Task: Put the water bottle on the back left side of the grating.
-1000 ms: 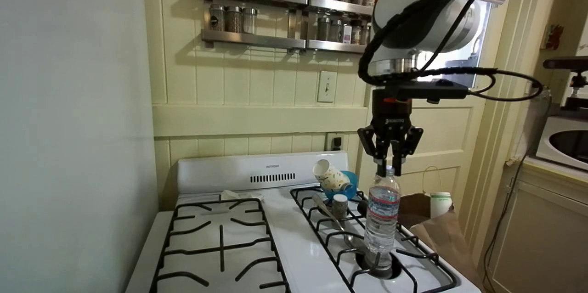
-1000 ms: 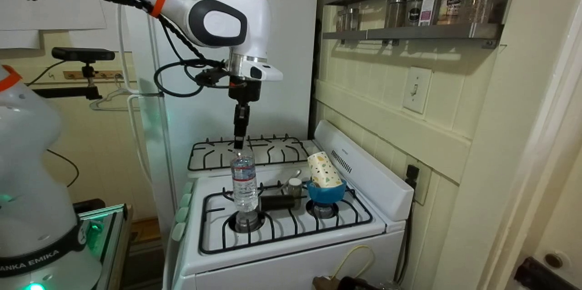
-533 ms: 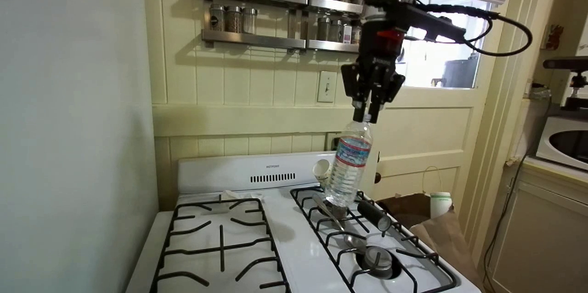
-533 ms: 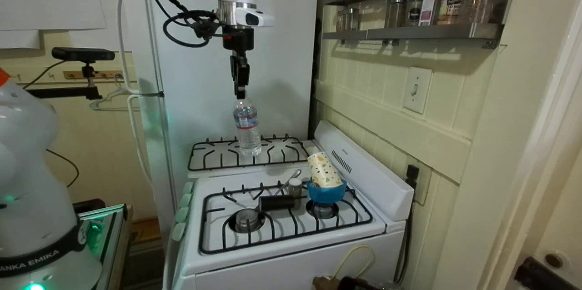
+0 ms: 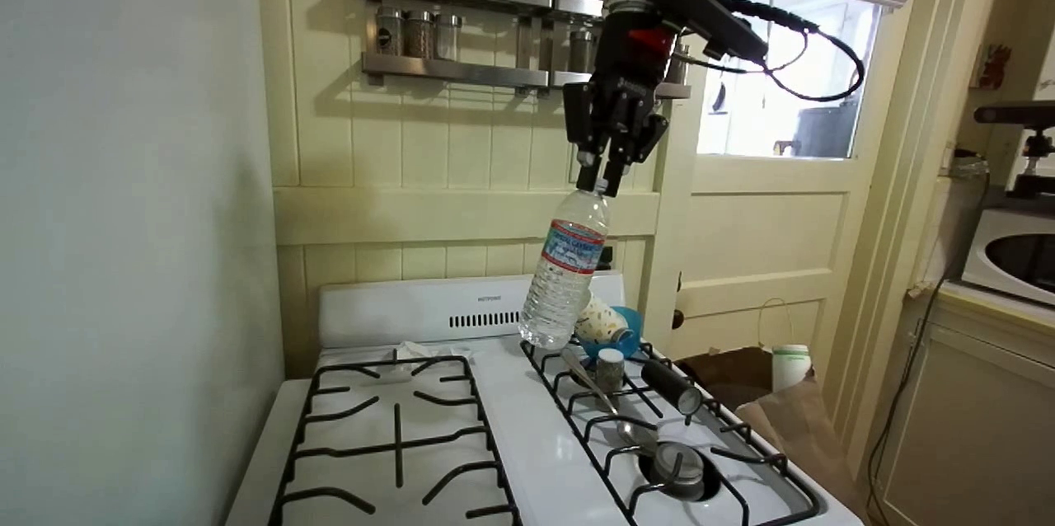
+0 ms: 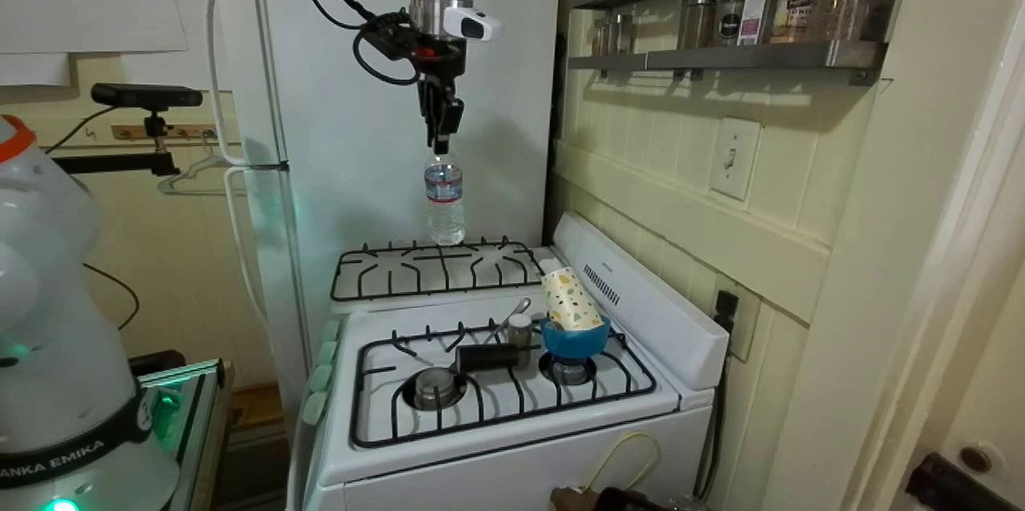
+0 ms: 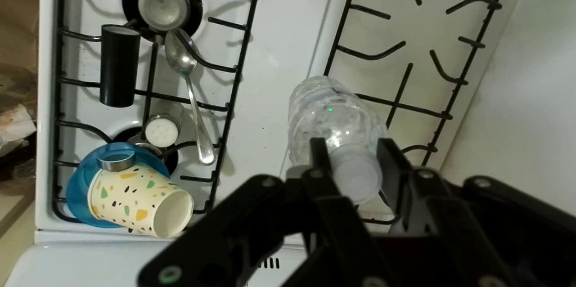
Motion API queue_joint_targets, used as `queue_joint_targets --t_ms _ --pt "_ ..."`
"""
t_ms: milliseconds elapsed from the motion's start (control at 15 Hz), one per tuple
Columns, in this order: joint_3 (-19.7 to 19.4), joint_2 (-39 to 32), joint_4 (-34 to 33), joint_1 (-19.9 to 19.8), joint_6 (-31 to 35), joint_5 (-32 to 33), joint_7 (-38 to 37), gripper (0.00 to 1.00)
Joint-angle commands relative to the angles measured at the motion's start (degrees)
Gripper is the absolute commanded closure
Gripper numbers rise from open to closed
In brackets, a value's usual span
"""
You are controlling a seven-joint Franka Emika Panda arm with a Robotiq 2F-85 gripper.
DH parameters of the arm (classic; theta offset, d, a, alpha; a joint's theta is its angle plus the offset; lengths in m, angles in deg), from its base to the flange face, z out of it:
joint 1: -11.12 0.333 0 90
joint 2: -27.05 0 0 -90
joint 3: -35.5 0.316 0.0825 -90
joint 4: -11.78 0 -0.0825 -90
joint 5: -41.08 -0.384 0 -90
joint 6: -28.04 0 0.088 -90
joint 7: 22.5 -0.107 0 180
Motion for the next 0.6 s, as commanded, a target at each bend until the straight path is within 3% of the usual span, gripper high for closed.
queue_joint_targets --t_ms 0,400,533 --pt "0.34 -0.02 -0.11 -0.44 -0.14 -0.12 0.15 0.92" --pt "3.72 -11.15 -8.16 0.48 9.80 1.54 -2.20 0.92" --pt "5.14 -15.09 -11.87 1.03 10.01 4.08 -2.57 0.92"
